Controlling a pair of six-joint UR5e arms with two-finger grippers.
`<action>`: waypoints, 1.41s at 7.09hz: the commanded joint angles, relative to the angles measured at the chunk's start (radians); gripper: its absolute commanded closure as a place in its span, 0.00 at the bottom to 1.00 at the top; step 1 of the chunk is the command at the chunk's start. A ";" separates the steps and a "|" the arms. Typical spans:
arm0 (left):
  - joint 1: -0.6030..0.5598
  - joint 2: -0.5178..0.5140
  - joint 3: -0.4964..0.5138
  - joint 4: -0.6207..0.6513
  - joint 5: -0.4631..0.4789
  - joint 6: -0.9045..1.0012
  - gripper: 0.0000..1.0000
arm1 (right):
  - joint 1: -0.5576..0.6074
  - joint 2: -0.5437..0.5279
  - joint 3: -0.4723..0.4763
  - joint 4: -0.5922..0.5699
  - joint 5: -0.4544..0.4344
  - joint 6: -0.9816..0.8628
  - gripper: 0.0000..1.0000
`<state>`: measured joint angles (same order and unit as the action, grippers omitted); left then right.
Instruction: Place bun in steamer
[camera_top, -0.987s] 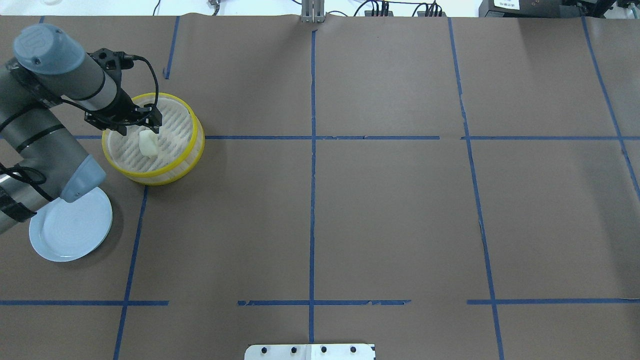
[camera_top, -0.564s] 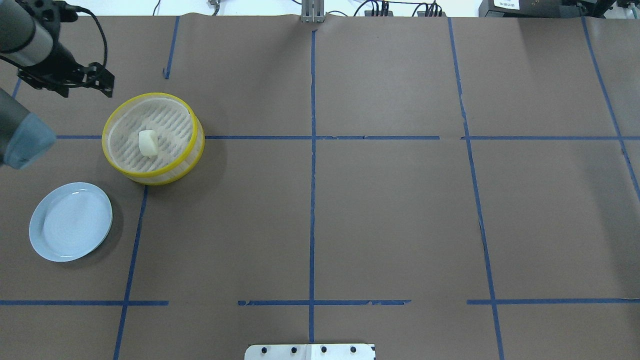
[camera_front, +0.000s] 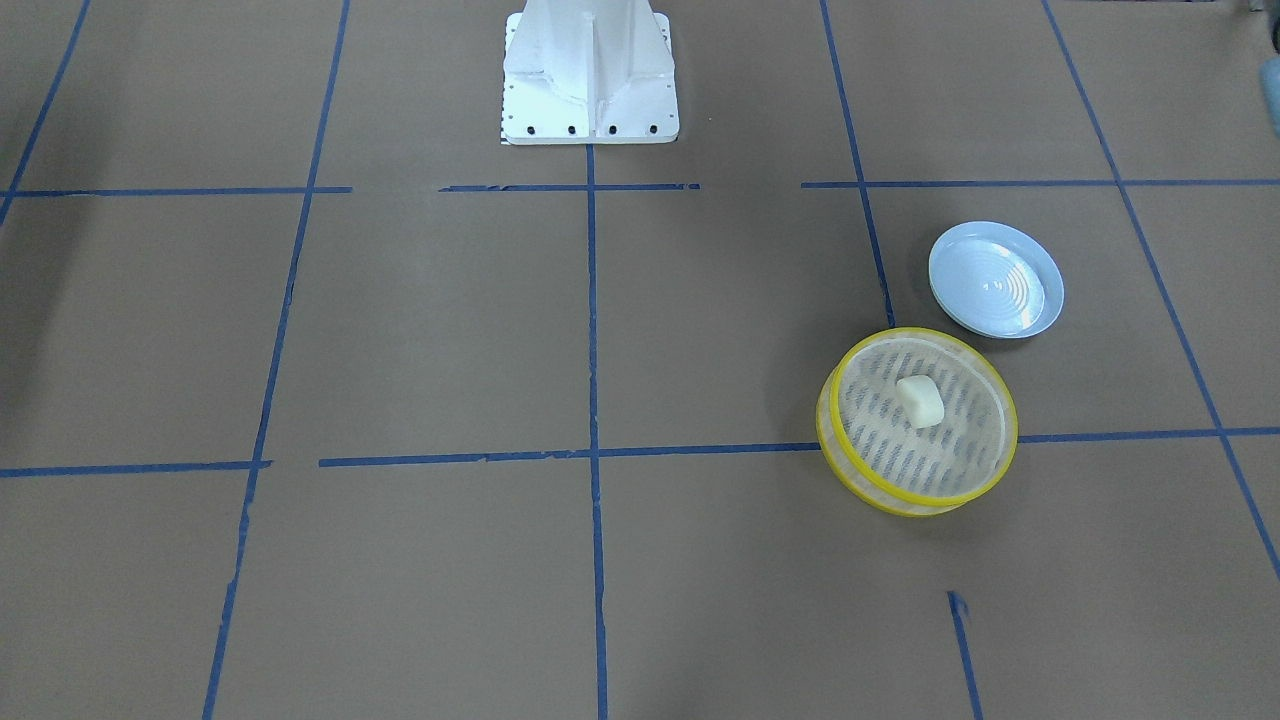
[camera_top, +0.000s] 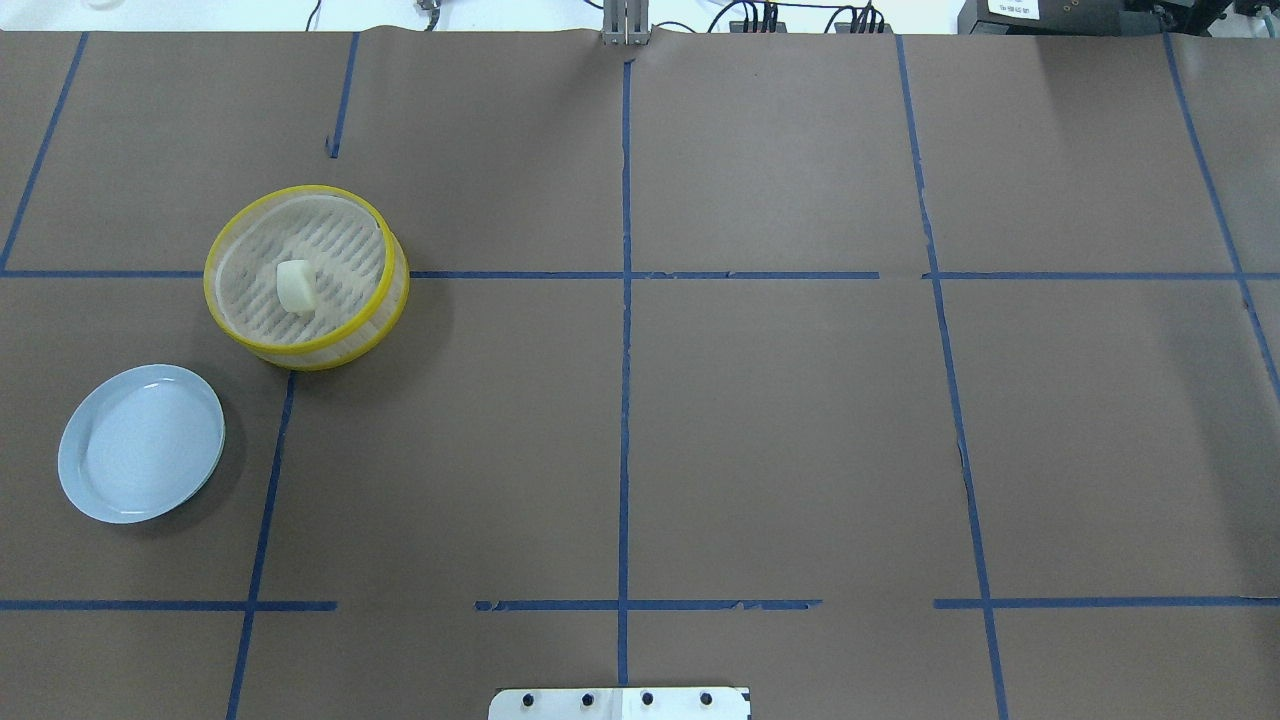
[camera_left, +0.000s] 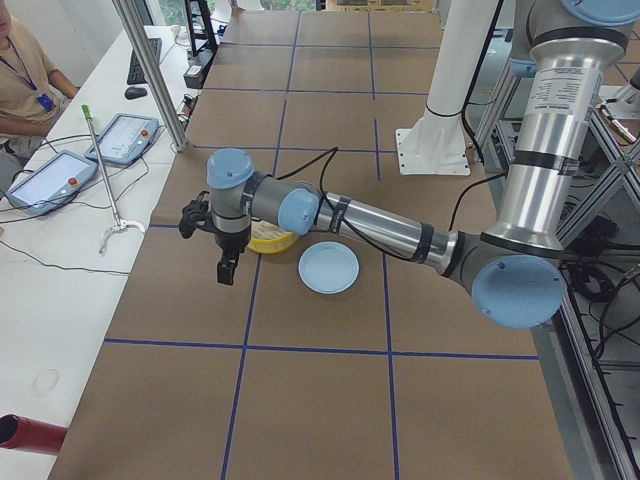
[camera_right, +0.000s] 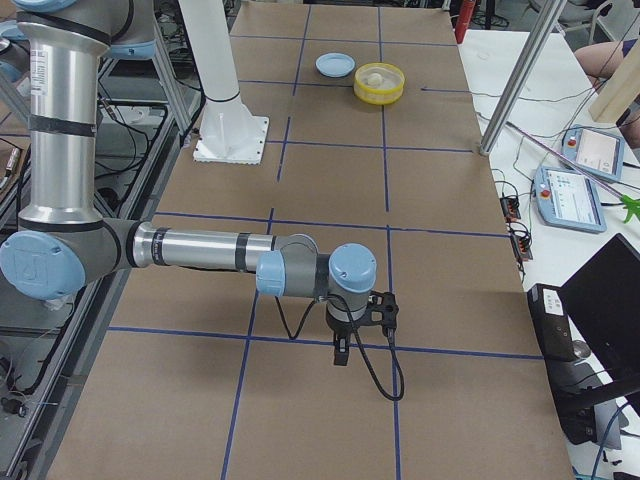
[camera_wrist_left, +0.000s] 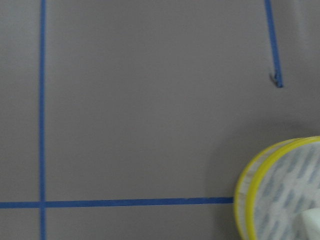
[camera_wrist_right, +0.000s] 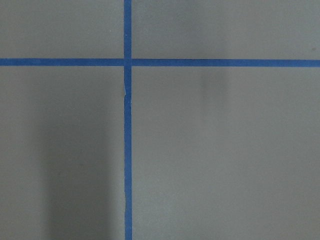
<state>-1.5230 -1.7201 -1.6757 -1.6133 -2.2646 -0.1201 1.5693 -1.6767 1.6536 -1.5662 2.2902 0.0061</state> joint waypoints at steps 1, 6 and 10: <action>-0.200 0.031 0.095 0.004 -0.007 0.221 0.01 | 0.000 0.000 0.000 0.000 0.000 0.000 0.00; -0.233 0.114 0.039 0.044 -0.010 0.218 0.00 | 0.000 0.000 0.000 0.000 0.000 0.000 0.00; -0.235 0.193 0.002 0.033 -0.012 0.226 0.00 | 0.000 0.000 0.000 0.000 0.000 0.000 0.00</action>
<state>-1.7569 -1.5638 -1.6575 -1.5749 -2.2760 0.1011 1.5693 -1.6766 1.6536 -1.5662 2.2902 0.0061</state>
